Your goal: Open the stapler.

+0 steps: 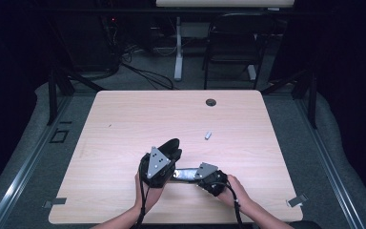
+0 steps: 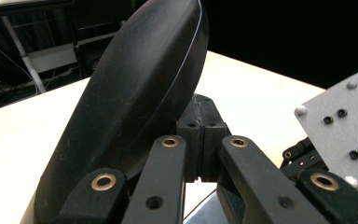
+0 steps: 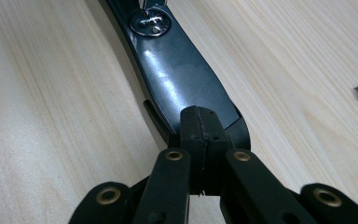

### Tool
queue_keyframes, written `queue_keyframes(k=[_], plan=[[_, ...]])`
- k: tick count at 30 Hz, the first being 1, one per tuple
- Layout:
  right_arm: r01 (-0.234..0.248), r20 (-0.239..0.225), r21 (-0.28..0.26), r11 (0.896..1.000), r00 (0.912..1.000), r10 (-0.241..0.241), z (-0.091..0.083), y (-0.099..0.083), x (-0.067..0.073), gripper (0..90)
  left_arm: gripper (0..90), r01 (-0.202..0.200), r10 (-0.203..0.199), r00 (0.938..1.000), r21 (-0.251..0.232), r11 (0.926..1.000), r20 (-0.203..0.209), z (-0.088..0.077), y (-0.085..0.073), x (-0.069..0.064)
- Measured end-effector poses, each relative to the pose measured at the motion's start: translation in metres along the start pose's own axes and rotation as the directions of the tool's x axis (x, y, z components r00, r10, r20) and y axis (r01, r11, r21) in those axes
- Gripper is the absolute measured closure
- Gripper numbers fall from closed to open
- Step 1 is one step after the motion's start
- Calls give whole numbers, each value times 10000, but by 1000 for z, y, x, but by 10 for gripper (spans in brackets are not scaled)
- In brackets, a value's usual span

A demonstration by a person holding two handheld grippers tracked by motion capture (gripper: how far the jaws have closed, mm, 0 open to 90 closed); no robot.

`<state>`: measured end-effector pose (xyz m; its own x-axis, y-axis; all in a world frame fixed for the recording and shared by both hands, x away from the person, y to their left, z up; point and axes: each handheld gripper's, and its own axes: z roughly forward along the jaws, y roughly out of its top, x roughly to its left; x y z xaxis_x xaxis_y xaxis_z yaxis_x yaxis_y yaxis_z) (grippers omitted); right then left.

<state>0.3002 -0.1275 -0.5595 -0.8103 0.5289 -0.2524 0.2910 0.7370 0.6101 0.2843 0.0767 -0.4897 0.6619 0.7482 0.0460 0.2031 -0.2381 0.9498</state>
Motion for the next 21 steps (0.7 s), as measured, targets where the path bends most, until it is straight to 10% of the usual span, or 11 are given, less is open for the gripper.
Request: queue_keyframes(k=[21], plan=[[-14,-9,20,10000,10000,14,0,0,-1,900,900,441,-448,9988,-332,9985,-191,-18,6,17]])
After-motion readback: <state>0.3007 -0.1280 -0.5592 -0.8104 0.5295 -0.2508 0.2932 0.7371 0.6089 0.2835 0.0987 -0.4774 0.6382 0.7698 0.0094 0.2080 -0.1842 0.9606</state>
